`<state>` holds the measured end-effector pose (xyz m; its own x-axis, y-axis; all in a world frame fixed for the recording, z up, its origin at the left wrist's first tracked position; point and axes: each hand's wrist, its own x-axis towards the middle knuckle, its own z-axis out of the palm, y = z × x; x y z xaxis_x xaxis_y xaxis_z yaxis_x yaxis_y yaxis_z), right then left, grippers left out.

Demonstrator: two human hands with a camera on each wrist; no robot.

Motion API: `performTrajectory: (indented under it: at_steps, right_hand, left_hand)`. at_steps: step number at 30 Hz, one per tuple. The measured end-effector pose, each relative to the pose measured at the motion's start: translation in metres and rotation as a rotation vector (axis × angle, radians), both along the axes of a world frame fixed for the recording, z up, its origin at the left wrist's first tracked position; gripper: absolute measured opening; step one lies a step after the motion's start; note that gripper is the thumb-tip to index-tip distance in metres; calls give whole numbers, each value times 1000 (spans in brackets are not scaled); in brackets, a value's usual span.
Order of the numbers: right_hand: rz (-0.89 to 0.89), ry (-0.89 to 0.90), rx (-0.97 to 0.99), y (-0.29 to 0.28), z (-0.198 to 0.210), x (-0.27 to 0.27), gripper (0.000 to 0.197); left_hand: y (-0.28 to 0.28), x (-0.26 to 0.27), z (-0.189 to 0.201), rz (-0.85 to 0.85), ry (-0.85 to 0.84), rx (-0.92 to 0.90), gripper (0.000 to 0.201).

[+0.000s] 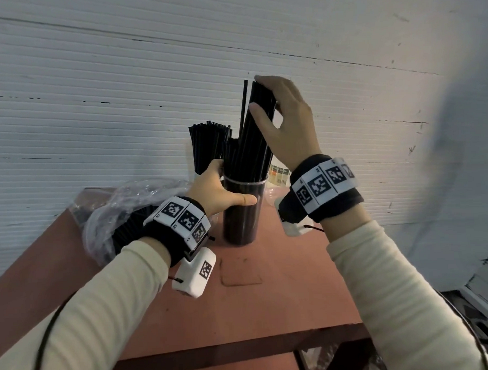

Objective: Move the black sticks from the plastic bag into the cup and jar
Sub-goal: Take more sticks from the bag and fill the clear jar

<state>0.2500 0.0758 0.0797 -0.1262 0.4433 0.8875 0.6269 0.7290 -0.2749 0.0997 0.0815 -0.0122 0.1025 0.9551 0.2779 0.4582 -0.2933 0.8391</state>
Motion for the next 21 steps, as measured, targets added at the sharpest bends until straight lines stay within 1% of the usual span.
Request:
performTrajectory:
  at_steps: [2, 7, 9, 12, 14, 17, 19, 21]
  right_hand:
    - [9, 25, 3, 1, -5, -3, 36]
    - [28, 28, -24, -3, -24, -7, 34]
    - [33, 43, -20, -5, -32, -6, 34]
    - [26, 55, -25, -6, -41, 0, 33]
    - [19, 45, -42, -7, -48, 3, 32]
    - [0, -28, -42, -9, -61, 4, 30]
    - [-60, -114, -29, -9, -71, 2, 31]
    - [-92, -143, -29, -9, -77, 2, 32]
  left_hand:
    - [-3, 2, -1, 19, 3, 13, 89]
    - [-10, 2, 0, 16, 26, 14, 88]
    - [-10, 1, 3, -10, 15, -16, 83]
    - [-7, -4, 6, -69, 3, -50, 70]
    - [-6, -7, 6, -83, -6, -47, 68]
    - [-4, -9, 2, -35, -26, -12, 73]
    - [-2, -8, -1, -2, -27, 4, 80]
    - [-1, -8, -2, 5, -30, 1, 85]
